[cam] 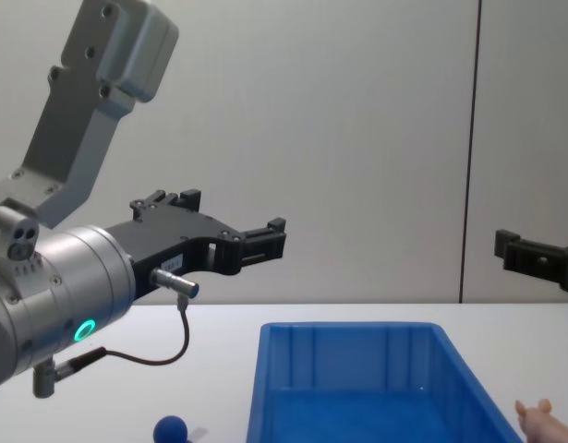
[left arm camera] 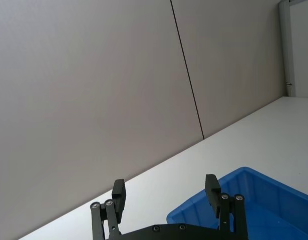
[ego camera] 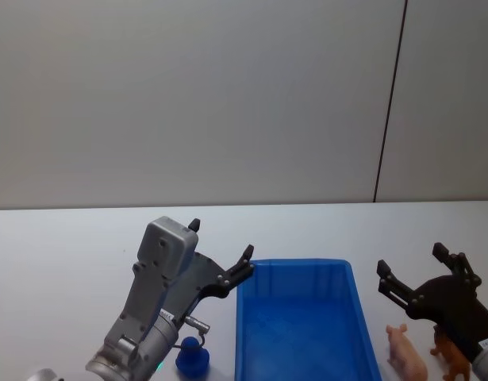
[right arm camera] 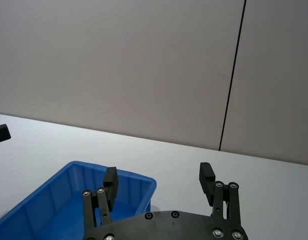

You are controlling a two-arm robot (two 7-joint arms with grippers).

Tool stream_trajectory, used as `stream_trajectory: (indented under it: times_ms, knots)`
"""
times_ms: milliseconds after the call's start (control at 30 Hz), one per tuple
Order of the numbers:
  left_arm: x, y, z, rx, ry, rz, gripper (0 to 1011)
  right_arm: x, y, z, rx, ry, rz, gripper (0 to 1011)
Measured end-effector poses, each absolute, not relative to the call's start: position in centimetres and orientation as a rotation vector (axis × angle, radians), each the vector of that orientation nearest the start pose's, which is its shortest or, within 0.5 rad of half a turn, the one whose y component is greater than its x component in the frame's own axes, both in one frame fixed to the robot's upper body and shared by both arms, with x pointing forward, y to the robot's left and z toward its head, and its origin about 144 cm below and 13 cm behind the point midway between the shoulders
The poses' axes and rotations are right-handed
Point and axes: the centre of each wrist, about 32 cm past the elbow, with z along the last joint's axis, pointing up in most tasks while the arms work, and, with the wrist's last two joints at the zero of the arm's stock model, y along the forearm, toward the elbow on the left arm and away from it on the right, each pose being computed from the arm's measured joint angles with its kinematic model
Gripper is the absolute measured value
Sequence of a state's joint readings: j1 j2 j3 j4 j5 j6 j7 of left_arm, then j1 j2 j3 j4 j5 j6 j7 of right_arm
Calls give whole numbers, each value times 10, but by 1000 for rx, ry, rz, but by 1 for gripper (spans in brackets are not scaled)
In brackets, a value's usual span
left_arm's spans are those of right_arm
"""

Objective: Pick up the two dolls from the table and place them into the box.

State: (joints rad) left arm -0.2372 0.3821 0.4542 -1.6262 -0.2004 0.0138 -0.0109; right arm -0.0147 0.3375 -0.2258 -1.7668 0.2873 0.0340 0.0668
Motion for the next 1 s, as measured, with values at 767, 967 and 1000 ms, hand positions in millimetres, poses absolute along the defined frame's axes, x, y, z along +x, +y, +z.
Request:
stream_trajectory:
  times_ms: [767, 967, 1000]
  knots:
    - [492, 198, 1204, 61, -268, 1124, 1002, 443, -237, 1189, 26, -75, -1229, 1001]
    - [492, 198, 1204, 61, -268, 1124, 1002, 443, -237, 1189, 26, -75, -1230, 1001]
    - [492, 198, 1204, 61, -268, 1124, 1002, 443, -237, 1189, 26, -75, -1229, 1001]
